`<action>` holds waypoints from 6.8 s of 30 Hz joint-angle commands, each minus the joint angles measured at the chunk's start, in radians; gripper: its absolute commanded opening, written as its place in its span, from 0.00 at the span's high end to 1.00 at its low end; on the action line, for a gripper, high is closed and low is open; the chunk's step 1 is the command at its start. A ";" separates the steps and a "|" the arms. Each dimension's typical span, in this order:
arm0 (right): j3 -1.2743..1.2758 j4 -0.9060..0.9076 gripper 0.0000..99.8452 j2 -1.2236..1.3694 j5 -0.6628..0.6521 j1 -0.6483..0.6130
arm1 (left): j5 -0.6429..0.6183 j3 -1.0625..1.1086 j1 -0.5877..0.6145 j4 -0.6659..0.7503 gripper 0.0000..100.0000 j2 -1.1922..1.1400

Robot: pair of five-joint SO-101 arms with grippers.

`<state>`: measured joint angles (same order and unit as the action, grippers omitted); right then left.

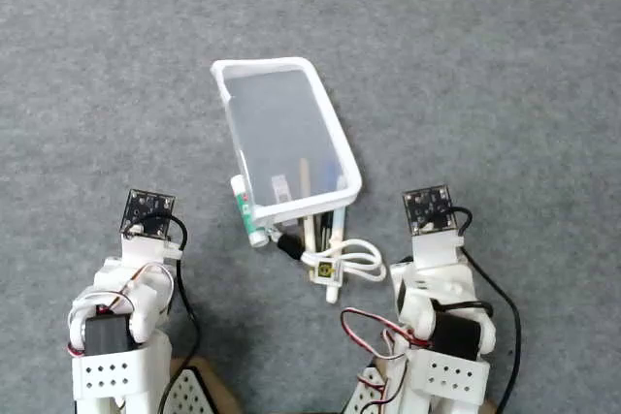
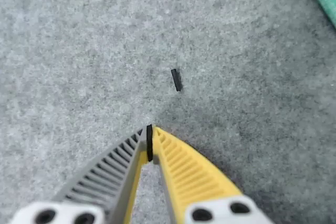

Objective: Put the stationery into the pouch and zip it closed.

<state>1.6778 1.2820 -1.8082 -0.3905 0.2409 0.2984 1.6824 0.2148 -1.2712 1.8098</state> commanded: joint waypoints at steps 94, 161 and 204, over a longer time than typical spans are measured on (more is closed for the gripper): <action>-1.110 0.316 0.98 1.129 -0.046 -0.330 | 0.052 -0.940 0.395 -0.407 0.97 -0.700; -1.050 -0.272 0.99 1.842 0.089 -0.838 | 0.054 -0.911 0.394 -0.400 0.82 -0.700; -2.101 0.482 0.99 1.785 -0.009 -0.865 | -0.163 -0.860 0.234 -0.184 0.67 -0.698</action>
<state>-0.3598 1.7515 -0.0176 -0.3905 -0.5907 0.2033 0.8355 0.5370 -1.4814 1.1116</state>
